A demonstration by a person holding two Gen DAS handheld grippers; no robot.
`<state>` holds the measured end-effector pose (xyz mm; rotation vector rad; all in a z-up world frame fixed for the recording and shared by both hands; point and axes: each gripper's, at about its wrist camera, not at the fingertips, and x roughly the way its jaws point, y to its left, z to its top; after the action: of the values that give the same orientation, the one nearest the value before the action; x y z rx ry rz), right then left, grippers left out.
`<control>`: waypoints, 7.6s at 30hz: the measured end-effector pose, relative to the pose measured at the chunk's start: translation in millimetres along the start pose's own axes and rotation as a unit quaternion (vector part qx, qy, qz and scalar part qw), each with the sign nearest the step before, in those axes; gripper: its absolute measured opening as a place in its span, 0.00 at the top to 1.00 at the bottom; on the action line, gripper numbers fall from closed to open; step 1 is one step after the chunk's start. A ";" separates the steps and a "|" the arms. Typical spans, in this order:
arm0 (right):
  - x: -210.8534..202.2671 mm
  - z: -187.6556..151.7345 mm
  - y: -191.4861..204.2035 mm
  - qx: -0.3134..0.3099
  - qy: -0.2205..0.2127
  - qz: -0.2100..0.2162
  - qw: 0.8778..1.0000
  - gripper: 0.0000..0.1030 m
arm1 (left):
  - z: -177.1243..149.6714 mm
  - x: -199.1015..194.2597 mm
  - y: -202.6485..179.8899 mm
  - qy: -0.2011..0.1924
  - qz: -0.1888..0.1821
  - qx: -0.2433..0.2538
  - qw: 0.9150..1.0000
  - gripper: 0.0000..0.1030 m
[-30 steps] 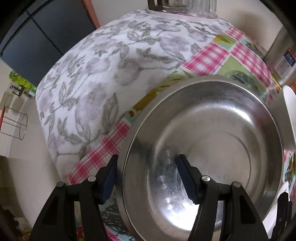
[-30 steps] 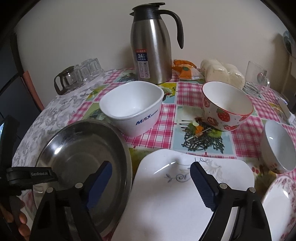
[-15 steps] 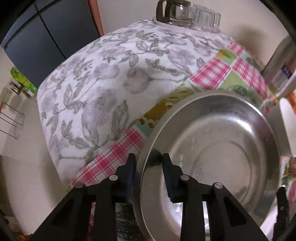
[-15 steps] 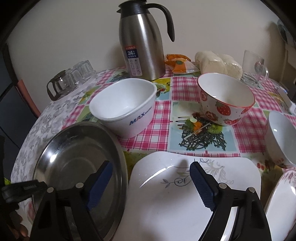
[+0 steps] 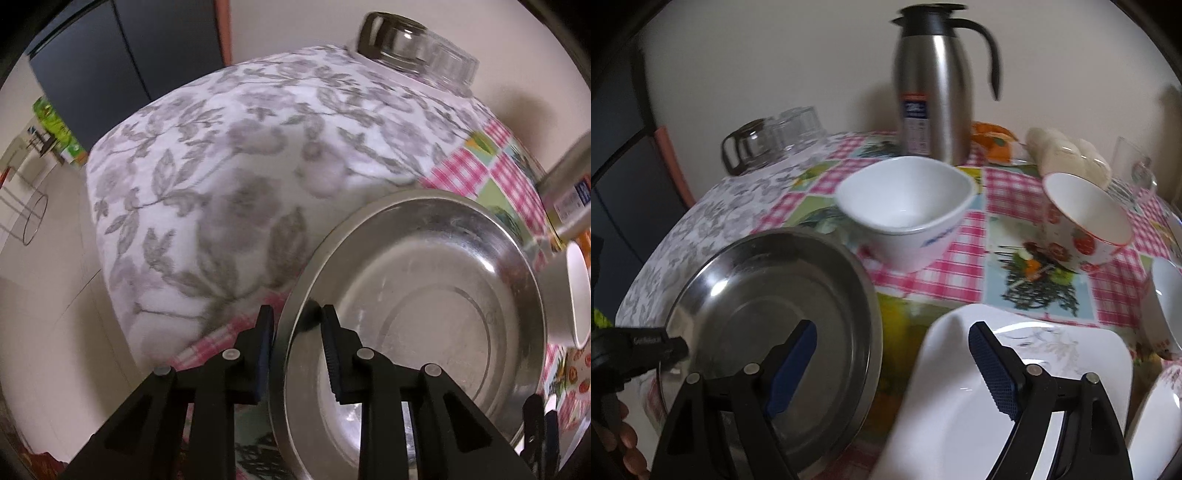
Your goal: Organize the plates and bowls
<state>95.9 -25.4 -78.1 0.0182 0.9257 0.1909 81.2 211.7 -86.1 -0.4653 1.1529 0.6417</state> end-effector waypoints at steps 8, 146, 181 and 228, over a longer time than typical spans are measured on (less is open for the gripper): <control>7.5 -5.6 26.0 -0.038 0.014 0.026 0.999 0.32 | 1.2 0.6 11.5 0.003 -0.002 -0.019 1.000 0.73; -79.1 -51.9 -167.9 0.046 0.134 -0.068 0.988 0.70 | -136.8 -90.0 -160.0 -0.002 -0.114 0.230 0.967 0.73; -81.4 -50.4 -168.5 0.038 0.143 -0.083 0.986 0.55 | -127.1 -97.9 -157.4 -0.031 -0.111 0.215 0.970 0.52; -135.6 -49.4 -256.4 0.168 0.031 -0.134 0.976 0.00 | -170.2 -139.8 -200.9 -0.107 -0.115 0.329 0.931 0.06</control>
<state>17.2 -304.0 -25.4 0.2007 1.0049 -0.2192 64.3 -76.2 -10.8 0.0469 1.0114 0.0738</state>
